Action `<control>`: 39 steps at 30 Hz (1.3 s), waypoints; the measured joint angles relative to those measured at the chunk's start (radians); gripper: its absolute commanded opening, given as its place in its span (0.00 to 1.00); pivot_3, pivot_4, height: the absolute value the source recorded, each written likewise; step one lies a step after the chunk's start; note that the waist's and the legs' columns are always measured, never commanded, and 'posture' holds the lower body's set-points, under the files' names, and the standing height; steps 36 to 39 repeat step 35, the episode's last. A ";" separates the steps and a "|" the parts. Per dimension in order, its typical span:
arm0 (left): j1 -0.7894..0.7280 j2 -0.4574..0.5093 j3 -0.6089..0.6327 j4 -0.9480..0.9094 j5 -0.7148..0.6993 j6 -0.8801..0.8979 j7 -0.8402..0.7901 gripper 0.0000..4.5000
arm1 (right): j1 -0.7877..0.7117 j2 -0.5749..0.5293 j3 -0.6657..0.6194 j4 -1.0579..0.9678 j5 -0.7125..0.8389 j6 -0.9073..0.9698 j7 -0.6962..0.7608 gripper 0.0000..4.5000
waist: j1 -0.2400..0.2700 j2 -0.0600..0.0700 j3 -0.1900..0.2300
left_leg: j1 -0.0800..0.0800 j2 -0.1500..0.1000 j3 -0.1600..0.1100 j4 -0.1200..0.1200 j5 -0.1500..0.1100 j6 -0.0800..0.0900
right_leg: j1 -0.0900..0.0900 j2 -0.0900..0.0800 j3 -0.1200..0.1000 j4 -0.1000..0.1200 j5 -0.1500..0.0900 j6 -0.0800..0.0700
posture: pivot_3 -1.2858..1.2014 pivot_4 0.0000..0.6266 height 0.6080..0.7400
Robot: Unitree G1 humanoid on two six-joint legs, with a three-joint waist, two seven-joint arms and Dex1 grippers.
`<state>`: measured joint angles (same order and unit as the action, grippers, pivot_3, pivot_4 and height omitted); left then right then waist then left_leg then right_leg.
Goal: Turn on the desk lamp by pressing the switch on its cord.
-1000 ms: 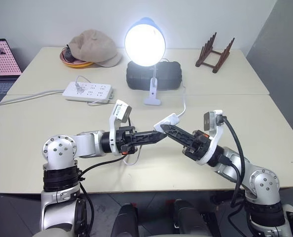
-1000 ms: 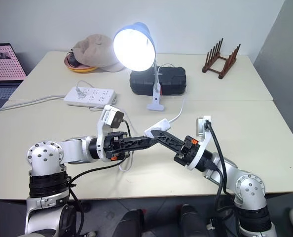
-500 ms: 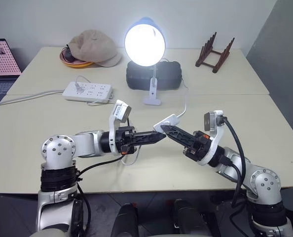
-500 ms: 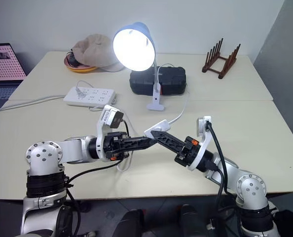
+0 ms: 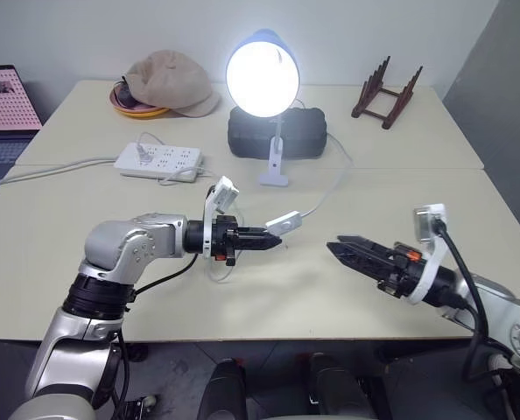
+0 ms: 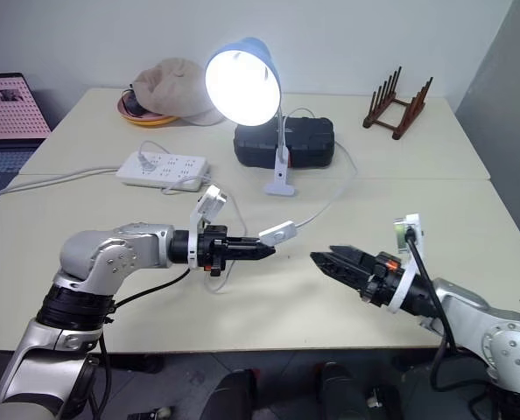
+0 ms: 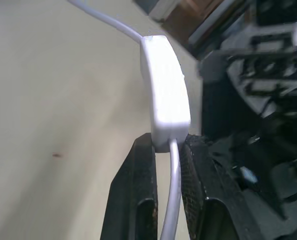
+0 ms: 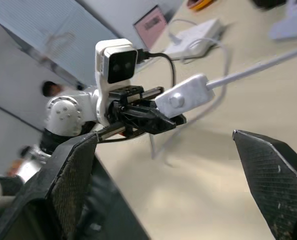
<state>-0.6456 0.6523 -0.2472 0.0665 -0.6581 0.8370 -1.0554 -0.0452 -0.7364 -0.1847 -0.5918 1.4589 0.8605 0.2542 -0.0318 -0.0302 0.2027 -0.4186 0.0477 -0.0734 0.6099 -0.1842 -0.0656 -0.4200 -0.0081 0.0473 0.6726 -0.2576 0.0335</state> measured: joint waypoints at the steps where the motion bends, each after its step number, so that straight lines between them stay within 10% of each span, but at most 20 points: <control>1: -0.006 0.002 -0.031 0.025 0.052 -0.062 -0.022 0.07 | 0.005 -0.019 0.006 -0.018 -0.054 -0.008 0.014 0.99 | 0.000 0.000 0.000 | 0.000 0.000 0.000 0.000 0.000 0.000 | 0.000 0.000 0.000 0.000 0.000 0.000 | 0.52 0.24 1.00; 9: -0.102 -0.058 -0.221 0.376 0.501 -0.721 -0.105 0.07 | 0.020 -0.045 0.211 -0.125 -0.618 -0.172 0.089 0.99 | 0.005 0.000 0.000 | -0.003 0.000 0.000 0.000 0.000 0.000 | 0.000 -0.001 -0.001 -0.006 0.001 0.002 | 0.52 0.24 1.00; 12: -0.118 -0.081 -0.211 0.434 0.516 -0.783 -0.124 0.26 | 0.033 -0.040 0.218 -0.125 -0.678 -0.190 0.102 1.00 | 0.006 0.000 -0.001 | -0.005 0.000 0.000 0.001 0.000 0.000 | 0.001 -0.001 0.000 -0.009 0.003 0.005 | 0.52 0.24 1.00; 28: -0.067 0.189 -0.008 0.177 0.394 -0.468 -0.397 0.99 | 0.036 -0.098 0.190 -0.021 -0.764 -0.216 0.364 1.00 | -0.003 0.000 0.000 | -0.006 0.000 0.000 0.000 0.000 0.000 | 0.000 -0.001 -0.001 -0.009 0.004 0.007 | 0.52 0.24 1.00; 39: 0.051 0.342 0.182 0.047 0.344 -0.345 -0.344 0.99 | -0.004 -0.150 0.159 0.090 -0.779 -0.244 0.534 1.00 | -0.002 0.000 0.000 | -0.005 0.001 0.000 0.000 0.000 0.000 | 0.000 -0.001 -0.001 -0.008 0.004 0.007 | 0.52 0.24 1.00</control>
